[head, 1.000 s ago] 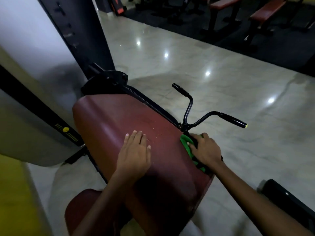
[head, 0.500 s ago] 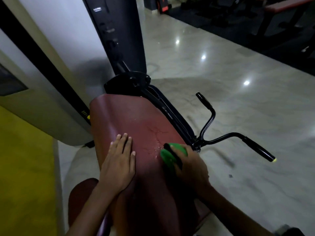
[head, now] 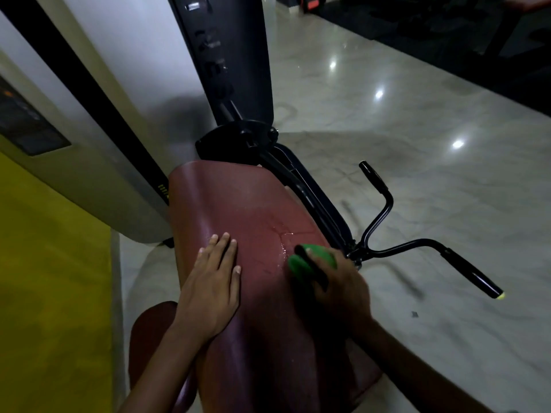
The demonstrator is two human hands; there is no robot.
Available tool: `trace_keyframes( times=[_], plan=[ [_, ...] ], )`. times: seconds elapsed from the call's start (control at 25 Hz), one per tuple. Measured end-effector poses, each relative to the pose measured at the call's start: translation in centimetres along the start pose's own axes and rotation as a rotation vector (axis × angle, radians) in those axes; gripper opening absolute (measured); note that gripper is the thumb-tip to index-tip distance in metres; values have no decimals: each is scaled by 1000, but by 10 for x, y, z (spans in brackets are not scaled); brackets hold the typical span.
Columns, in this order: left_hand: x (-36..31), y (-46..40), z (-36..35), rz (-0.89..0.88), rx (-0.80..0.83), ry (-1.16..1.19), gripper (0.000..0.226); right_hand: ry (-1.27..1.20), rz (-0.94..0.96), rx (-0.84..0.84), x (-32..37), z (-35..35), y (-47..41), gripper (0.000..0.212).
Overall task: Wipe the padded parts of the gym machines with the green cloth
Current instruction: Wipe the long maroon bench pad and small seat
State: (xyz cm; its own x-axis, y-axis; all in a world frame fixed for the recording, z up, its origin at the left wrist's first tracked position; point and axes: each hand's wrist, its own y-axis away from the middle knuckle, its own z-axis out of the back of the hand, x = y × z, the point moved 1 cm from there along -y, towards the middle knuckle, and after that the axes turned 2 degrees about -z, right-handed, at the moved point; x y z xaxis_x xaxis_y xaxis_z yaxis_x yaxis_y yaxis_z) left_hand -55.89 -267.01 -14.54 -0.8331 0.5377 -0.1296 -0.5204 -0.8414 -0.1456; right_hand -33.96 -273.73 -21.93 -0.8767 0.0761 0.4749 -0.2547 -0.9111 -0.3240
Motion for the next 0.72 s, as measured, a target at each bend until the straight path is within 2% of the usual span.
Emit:
trace_keyframes(
  times=[0.08, 0.12, 0.16, 0.24, 0.36, 0.48, 0.6, 0.72],
  plan=[
    [1, 1, -1, 6, -8, 0, 56, -1, -230, 37, -23, -5, -20, 50],
    [1, 1, -2, 5, -16, 3, 56, -12, -300, 48, -25, -4, -25, 49],
    [1, 1, -3, 4, -24, 8, 56, -33, -286, 15, -21, -2, -25, 48],
    [1, 0, -4, 3, -40, 27, 57, -127, -69, -38, 14, 7, -13, 48],
    [7, 4, -2, 38, -92, 158, 57, -159, 251, 60, 79, 14, 19, 59],
    [13, 11, 0, 108, -136, 246, 59, -133, 349, 32, 83, 13, 14, 63],
    [12, 9, -4, 115, -137, 206, 60, -56, 277, 1, 43, -3, -9, 56],
    [10, 9, -4, 124, -138, 170, 60, -110, 43, 35, 17, -13, -40, 45]
  ],
)
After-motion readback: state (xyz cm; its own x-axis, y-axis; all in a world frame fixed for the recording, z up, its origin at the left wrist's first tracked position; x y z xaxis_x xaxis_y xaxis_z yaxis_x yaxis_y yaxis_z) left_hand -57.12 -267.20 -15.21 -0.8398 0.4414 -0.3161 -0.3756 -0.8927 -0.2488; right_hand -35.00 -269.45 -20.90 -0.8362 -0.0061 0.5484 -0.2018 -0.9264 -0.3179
